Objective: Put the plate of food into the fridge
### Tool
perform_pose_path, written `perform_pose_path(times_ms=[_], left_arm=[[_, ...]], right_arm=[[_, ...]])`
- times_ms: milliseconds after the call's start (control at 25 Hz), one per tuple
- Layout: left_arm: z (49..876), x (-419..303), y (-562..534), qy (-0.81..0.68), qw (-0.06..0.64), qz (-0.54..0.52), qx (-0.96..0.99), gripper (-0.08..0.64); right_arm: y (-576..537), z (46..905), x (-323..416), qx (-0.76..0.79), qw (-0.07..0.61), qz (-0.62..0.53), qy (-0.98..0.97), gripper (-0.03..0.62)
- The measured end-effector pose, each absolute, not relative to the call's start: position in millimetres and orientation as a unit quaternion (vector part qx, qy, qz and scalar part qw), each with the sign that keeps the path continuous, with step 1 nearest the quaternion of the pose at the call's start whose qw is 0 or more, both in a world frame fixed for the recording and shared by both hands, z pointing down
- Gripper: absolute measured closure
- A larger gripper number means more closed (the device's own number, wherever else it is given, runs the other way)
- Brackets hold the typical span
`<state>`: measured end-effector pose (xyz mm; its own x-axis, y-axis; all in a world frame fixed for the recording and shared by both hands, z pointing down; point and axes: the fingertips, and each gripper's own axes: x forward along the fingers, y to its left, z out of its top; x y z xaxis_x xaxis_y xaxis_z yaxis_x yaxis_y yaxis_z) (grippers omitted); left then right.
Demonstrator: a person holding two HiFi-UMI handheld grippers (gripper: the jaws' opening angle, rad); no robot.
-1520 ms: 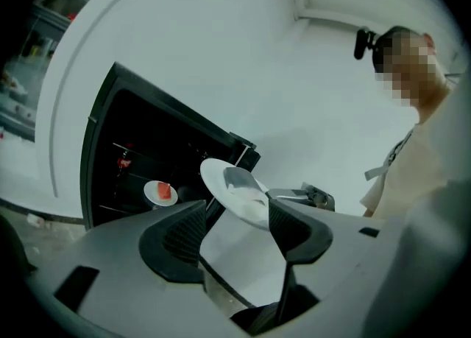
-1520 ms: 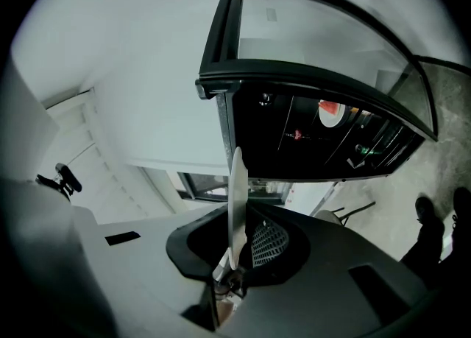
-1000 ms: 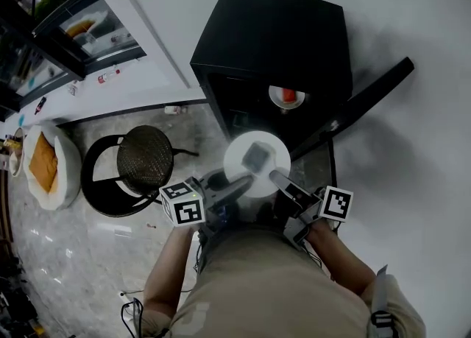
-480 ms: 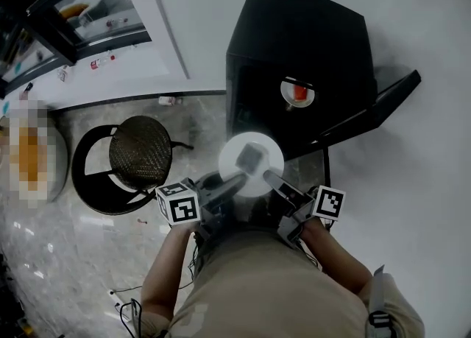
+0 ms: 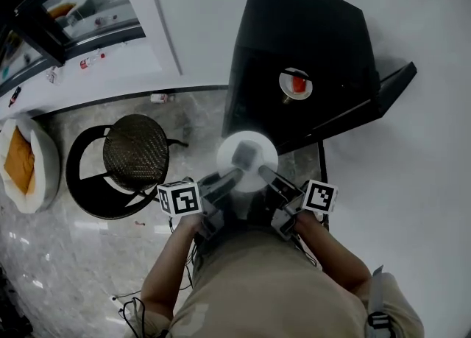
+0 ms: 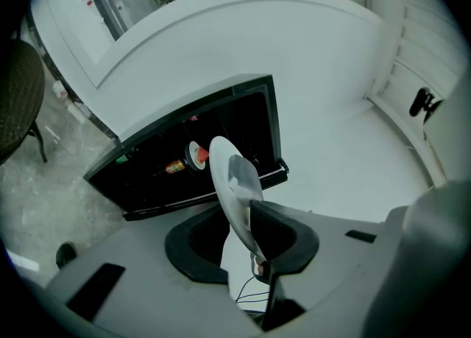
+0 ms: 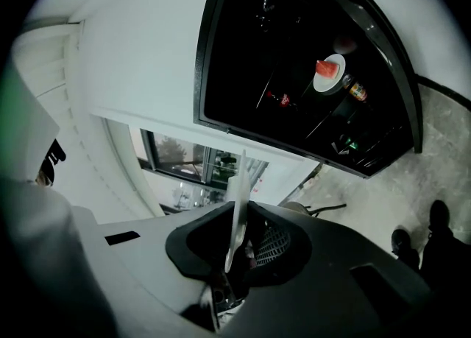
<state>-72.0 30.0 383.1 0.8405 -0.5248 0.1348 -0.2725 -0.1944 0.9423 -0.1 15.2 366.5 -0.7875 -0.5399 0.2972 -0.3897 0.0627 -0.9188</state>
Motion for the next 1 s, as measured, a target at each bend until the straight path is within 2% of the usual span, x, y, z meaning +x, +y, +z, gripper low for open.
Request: perform_pose_path(times_ms=[440, 1000], left_arm=[[403, -62, 30, -0.234, 0.622, -0.130, 0.736, 0.500], [427, -44, 15, -0.221, 0.689, -0.171, 0.668, 0.534]], right_arm=[[20, 387, 3, -0.345, 0.038, -0.586, 0.733, 0.543], [14, 413, 22, -0.365, -0.054, -0.551, 0.749, 0.520]])
